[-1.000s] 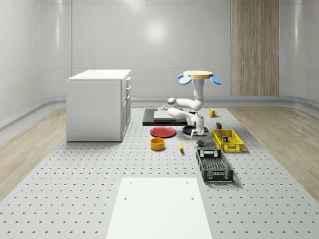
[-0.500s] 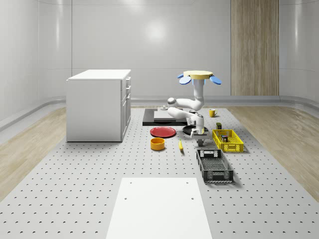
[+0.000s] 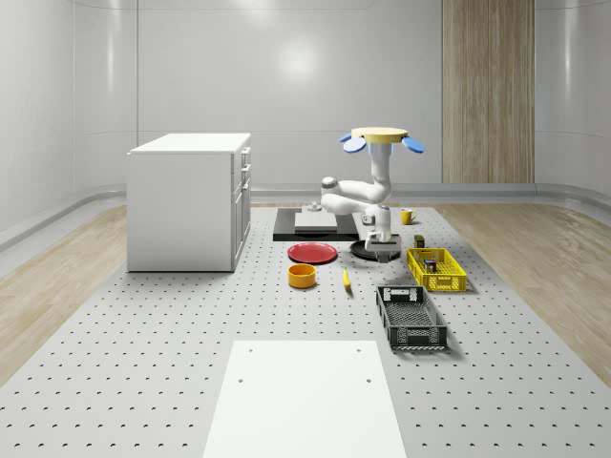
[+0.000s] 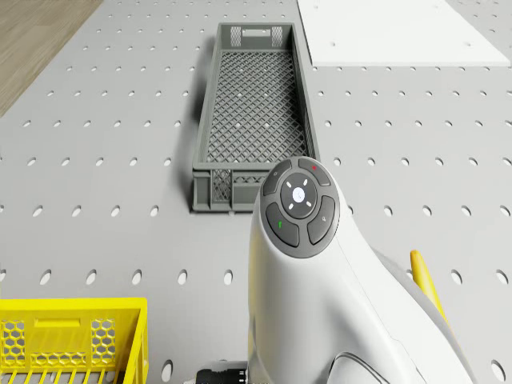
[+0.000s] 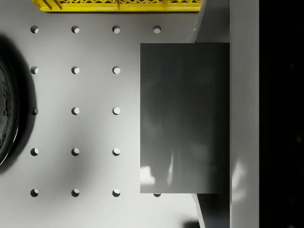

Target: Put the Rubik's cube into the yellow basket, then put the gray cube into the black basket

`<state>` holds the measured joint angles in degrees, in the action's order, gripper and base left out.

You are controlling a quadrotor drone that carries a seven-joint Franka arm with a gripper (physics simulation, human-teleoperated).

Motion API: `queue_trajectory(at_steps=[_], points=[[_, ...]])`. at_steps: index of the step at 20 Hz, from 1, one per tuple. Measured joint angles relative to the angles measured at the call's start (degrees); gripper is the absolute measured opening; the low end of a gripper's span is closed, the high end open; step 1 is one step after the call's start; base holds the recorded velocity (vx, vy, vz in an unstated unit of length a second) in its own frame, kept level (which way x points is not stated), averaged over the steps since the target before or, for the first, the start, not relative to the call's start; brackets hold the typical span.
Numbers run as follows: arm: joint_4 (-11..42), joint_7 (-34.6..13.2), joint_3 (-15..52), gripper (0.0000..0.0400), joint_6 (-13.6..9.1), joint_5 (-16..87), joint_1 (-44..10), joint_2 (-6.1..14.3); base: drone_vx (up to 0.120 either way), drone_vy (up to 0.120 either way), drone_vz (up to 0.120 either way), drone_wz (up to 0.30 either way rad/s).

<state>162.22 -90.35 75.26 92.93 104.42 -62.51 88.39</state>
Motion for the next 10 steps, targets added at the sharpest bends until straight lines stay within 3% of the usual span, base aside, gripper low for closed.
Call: queue_trajectory(at_steps=[2,8,10], points=[[0.08,-0.02,0.39,0.0251,-0.08,-0.39,0.03,0.06,0.0,0.0,0.04,0.0],[0.18,-0.07,0.93,0.0251,-0.05,-0.96,0.04,0.28,0.0,0.12,0.0,0.0],[0.19,-0.08,1.0,0.0251,-0.01,-1.05,0.02,0.35,0.12,0.12,0.0,0.0]])
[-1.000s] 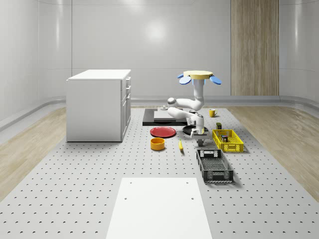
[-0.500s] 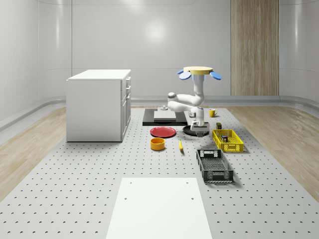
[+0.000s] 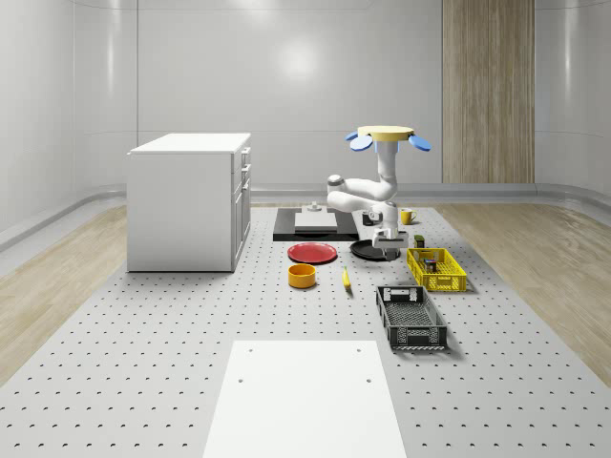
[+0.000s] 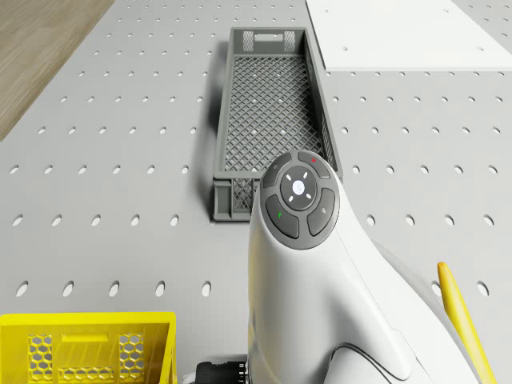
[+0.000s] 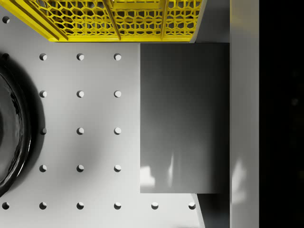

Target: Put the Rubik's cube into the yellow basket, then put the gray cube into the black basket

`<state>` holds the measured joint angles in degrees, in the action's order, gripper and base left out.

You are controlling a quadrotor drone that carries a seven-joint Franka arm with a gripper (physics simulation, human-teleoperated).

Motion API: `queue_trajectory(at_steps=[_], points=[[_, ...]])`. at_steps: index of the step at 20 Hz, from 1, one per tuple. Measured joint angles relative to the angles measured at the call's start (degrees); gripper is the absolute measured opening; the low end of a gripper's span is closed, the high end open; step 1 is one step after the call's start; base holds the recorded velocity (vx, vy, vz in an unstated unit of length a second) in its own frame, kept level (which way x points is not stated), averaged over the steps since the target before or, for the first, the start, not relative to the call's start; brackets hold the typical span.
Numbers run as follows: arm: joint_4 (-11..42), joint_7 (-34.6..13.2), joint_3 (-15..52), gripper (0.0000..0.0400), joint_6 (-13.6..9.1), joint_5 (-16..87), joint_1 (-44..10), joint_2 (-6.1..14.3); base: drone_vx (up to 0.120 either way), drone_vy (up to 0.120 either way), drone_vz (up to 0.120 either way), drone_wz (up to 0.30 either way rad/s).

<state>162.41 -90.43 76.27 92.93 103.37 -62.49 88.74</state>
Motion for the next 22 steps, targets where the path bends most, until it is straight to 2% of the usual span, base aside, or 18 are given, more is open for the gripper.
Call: queue_trajectory(at_steps=[22], points=[[-0.01,-0.13,0.18,0.0251,0.6,-0.38,-0.16,0.68,0.12,0.009,0.0,0.0]])
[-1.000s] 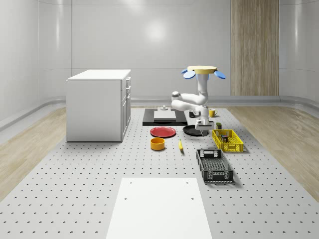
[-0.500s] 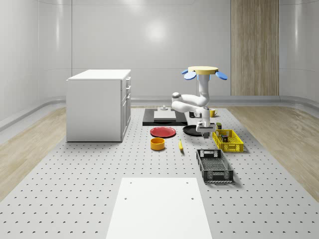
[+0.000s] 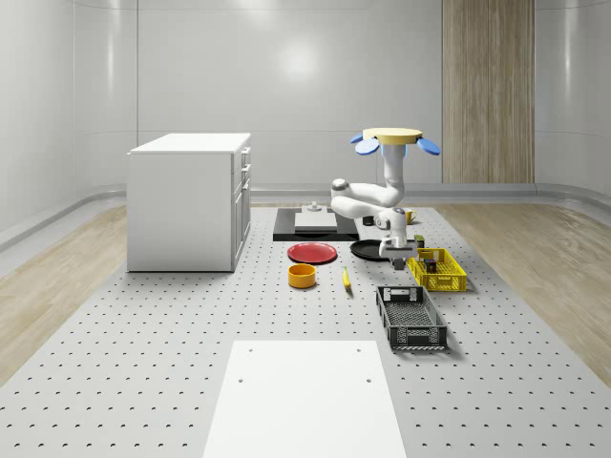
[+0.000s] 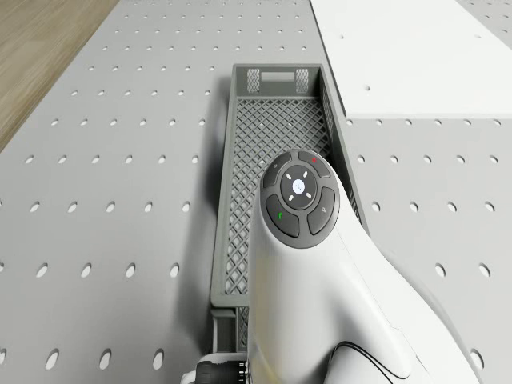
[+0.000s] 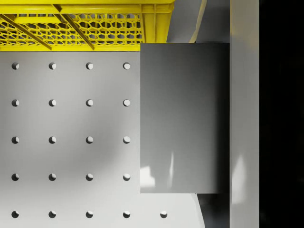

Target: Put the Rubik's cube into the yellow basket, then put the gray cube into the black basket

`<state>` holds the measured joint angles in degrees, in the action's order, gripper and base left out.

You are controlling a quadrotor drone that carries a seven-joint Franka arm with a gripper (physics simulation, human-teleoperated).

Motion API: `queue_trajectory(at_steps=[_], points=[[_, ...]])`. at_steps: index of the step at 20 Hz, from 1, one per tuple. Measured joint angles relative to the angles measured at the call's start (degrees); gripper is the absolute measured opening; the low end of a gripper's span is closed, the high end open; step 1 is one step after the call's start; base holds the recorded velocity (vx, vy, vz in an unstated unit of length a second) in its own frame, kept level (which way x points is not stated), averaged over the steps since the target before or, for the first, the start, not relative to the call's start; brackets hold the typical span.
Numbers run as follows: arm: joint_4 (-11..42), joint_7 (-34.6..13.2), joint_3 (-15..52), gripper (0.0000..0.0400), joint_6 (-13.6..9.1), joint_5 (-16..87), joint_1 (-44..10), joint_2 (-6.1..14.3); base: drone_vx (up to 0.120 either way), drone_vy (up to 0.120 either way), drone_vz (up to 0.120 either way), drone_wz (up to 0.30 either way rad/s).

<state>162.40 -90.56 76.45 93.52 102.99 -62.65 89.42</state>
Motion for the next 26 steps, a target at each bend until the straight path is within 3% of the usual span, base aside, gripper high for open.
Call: queue_trajectory(at_steps=[26], points=[[-0.02,-0.09,0.05,0.0251,0.46,-0.2,-0.12,0.5,0.12,0.0,0.0,0.0]])
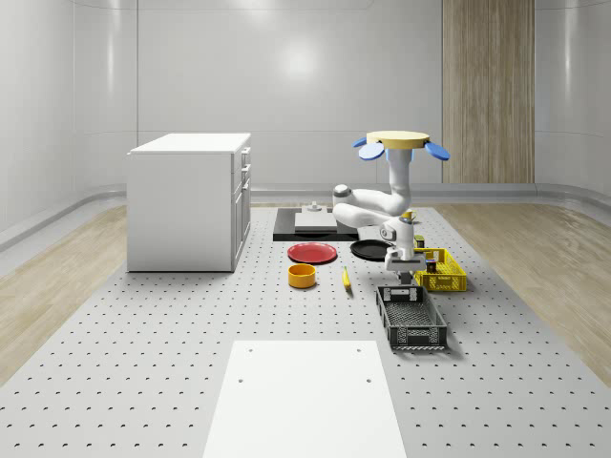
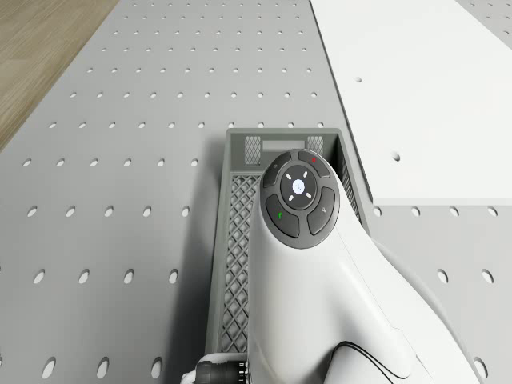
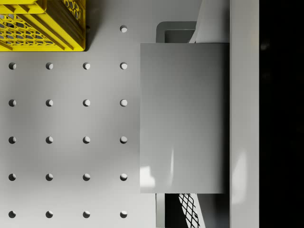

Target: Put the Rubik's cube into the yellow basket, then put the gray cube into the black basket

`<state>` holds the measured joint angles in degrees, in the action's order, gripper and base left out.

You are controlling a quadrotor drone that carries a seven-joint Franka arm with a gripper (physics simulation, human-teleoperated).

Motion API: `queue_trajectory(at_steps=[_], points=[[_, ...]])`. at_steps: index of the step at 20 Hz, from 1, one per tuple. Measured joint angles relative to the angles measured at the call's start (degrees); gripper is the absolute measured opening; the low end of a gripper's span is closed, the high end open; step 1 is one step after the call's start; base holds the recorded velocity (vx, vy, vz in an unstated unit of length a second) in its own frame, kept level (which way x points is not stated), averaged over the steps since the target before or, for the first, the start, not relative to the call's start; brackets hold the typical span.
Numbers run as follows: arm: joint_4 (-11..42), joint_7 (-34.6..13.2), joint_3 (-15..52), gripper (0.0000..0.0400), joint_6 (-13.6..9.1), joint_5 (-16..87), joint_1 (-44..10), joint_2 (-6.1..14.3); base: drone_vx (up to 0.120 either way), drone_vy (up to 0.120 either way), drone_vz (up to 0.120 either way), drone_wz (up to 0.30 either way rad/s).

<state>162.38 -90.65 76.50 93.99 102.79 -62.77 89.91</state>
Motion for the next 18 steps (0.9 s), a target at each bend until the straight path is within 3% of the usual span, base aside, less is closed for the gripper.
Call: queue_trajectory(at_steps=[11,13,18], points=[[-0.01,-0.03,0.01,0.0251,0.13,-0.06,-0.03,0.14,0.116,0.0,0.0,0.0],[-0.01,-0.03,0.02,0.0251,0.15,-0.06,-0.04,0.16,0.0,0.0,-0.1,0.0],[-0.31,-0.06,-1.33,0.0251,0.69,1.18,-0.28,0.24,0.0,0.0,0.0,0.0]])
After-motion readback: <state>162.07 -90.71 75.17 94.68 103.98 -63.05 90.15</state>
